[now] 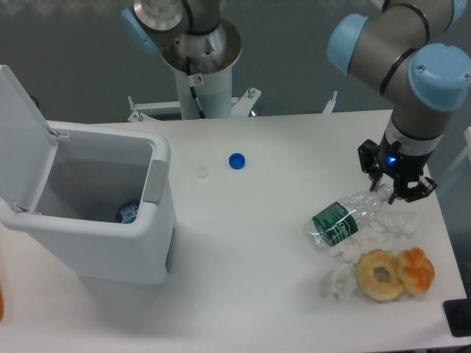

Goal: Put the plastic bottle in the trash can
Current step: 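Grasp the green-labelled plastic bottle by its neck with the gripper, then lift the bottle and carry it over the open white trash bin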

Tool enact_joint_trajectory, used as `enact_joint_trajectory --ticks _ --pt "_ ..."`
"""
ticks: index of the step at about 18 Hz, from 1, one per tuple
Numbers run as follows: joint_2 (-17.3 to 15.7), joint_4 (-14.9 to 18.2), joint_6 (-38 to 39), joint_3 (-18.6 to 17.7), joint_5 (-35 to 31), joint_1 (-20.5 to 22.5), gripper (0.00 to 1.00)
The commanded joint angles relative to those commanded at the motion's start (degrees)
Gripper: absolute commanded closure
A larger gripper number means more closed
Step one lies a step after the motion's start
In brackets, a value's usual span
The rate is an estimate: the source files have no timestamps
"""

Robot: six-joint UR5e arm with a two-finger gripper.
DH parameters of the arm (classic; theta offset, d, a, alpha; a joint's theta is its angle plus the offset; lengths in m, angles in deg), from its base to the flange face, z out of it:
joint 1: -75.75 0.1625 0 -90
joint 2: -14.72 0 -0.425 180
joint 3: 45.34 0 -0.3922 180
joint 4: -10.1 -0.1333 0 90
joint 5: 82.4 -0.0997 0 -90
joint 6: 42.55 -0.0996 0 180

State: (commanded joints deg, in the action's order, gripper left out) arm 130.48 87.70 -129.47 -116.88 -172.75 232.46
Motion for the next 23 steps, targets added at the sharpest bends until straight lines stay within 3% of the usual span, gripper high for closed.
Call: enact_joint_trajectory --ticks 7,11,17,23 --pt "-1.05 0.26 0.26 0.79 -0.18 -0.26 0.93" --pt "-3.42 0.53 0.97 -0.09 1.66 -1.14 0.93" --pt "-9.48 0.35 7.11 -4.12 8.69 -2.19 0.93" --pt "-17.56 0.61 15.98 -7.55 11.42 -7.29 0.92"
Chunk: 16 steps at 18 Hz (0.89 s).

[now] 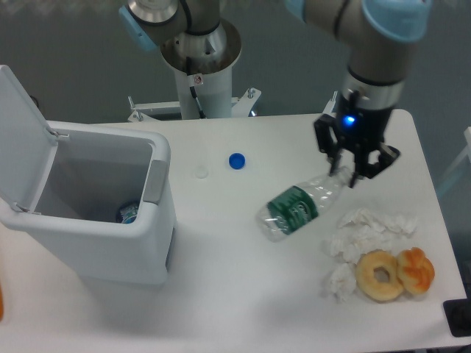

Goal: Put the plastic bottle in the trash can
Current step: 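Lift the bottle and carry it over the open white trash bin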

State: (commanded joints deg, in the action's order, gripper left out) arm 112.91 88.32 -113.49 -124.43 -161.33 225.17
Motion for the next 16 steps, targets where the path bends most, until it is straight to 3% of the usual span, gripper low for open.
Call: enact_joint_trajectory --ticks 8,13,16 --pt "-5.99 1.41 11.34 -1.06 0.27 -10.01 0.89" --pt "-8.71 1.41 13.28 -4.31 0.01 -16.78 0.89" --pt "-10.03 1.41 12.94 -6.50 -0.52 -18.20 0.89"
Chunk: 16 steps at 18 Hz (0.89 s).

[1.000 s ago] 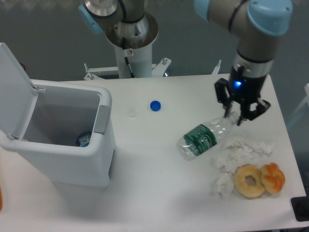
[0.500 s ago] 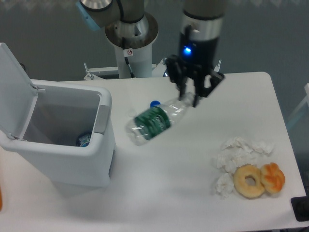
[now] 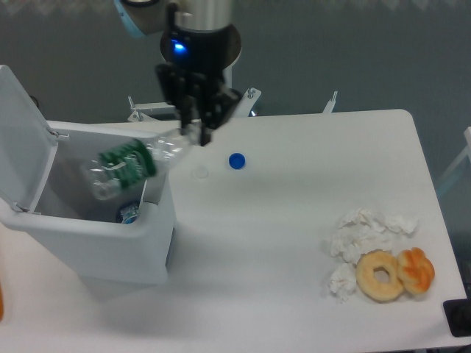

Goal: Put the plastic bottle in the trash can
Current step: 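Lift the bottle and carry it over the open white trash bin, then open the gripper to drop the bottle into the bin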

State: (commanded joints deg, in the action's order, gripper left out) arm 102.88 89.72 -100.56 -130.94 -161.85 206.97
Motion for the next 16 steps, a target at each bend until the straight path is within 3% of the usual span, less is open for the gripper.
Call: enact_joint_trajectory --ticks 9,16 --pt "0.43 -0.70 -2.28 -1.76 -1.15 -1.15 0.87" --pt "0.61 -0.70 -2.37 -2.64 -2.64 -1.15 0.73"
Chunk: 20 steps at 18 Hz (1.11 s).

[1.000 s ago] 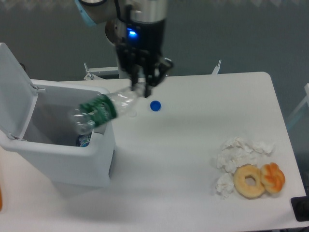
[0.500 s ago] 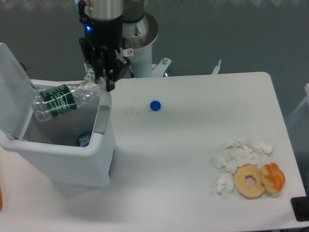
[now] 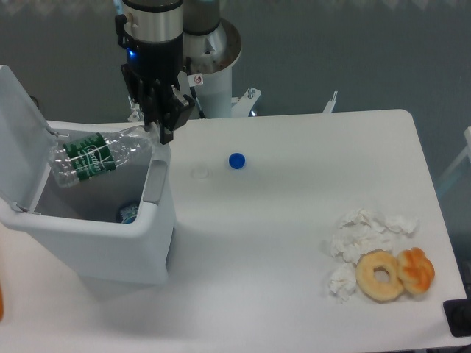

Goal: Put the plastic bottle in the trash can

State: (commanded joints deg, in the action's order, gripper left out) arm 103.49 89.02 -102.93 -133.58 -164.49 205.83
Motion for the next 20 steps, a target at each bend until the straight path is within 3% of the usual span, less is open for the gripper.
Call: enact_joint_trajectory --ticks 4,9,12,16,20 --pt "1.05 -0.09 0.53 0.09 0.18 -0.09 0.57" --pt "1.50 -0.96 0.70 0.09 0.26 -0.79 0.15" --pt "1.50 -2.02 1.40 0.26 1.05 -0.79 0.01" --pt "1.58 -2.20 2.90 0.61 0.88 -0.53 0.00" --pt "2.37 -2.99 3.08 0.97 0.70 4.47 0.00"
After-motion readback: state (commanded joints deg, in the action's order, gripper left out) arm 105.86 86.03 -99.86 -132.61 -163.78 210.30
